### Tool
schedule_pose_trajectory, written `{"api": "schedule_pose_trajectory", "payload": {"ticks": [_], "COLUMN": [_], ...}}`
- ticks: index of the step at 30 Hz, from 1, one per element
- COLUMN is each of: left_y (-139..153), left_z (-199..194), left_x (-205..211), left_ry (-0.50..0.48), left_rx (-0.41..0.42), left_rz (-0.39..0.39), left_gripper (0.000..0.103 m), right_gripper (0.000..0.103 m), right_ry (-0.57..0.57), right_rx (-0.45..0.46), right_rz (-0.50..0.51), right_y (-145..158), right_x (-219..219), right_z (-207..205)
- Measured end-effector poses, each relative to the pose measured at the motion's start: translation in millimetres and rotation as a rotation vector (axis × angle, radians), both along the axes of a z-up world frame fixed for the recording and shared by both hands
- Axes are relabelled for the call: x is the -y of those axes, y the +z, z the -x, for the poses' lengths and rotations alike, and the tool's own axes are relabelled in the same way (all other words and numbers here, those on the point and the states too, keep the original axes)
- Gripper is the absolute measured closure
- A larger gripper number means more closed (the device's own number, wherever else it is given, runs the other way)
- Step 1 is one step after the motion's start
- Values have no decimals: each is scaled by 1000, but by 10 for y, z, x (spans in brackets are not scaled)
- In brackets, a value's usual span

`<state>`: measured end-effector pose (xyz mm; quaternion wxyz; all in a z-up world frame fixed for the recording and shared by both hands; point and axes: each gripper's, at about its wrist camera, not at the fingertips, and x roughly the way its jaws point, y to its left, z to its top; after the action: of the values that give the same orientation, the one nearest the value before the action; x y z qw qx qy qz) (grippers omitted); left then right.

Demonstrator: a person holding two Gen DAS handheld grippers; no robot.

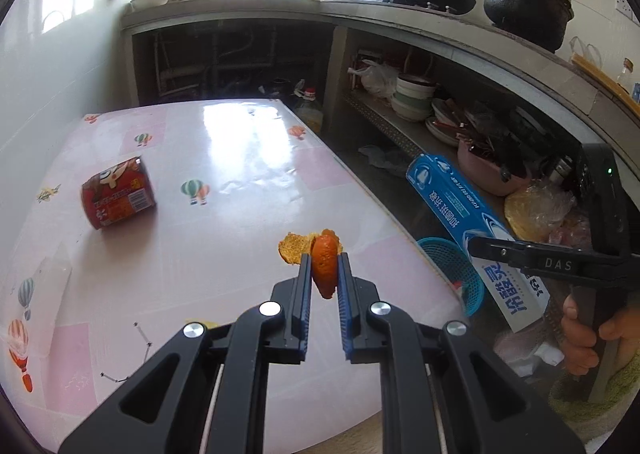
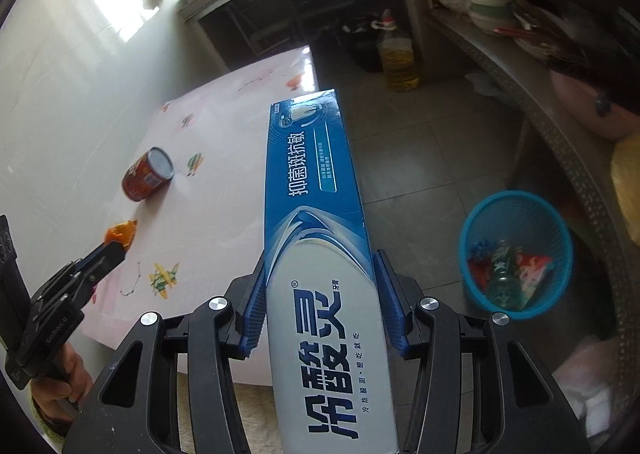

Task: Collect trash
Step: 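Carry the toothpaste box and orange peel in both tools over the wastebasket, then open the right tool to drop the box while the left tool drops the peel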

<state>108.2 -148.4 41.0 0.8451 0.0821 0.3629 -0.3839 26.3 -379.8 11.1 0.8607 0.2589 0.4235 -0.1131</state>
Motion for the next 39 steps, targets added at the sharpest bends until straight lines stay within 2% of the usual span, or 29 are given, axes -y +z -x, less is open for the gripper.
{"api": "schedule_pose_trajectory", "payload": {"ticks": [4,10,14,20,22,24,26,29,33,34,35,36,39], "left_y": [89,-84,-371,-901,-1077,-1205,-1281,-1319,-1229,-1190,-1153,-1103,-952], "left_z": [41,-36,-48,28,24,-17,-57,-81,-135,-152,-177,-196,-229], "left_x": [507,1546,2241,3074,3282,3419,3454,3418,3270,3233,3198,3138,2966], "left_ry": [-123,-299,-363,-396,-389,-369,-350,-342,-318,-311,-304,-295,-279], "left_rx": [-49,-223,-318,-341,-360,-387,-419,-418,-416,-413,-409,-403,-374], "left_rz": [28,-3,-91,-252,-281,-292,-288,-283,-258,-248,-239,-227,-201], "left_gripper": [91,91,91,89,78,72,71,67,66,65,64,62,58], "right_gripper": [56,56,56,56,56,56,56,56,53,50,41,38,36], "right_ry": [-161,-380,-441,-477,-480,-476,-473,-470,-478,-485,-485,-489,-493], "right_rx": [-17,-90,-138,-178,-193,-210,-221,-240,-244,-241,-237,-241,-248], "right_rz": [10,-37,-116,-179,-185,-194,-215,-234,-253,-253,-250,-242,-250], "right_y": [-54,-432,-798,-1220,-1318,-1426,-1530,-1694,-1839,-1881,-1908,-1943,-2036], "right_x": [500,1102,1323,1589,1644,1723,1806,1921,2020,2053,2060,2075,2041], "right_z": [403,1024,1195,1136,1097,1028,968,820,582,501,447,386,300]}}
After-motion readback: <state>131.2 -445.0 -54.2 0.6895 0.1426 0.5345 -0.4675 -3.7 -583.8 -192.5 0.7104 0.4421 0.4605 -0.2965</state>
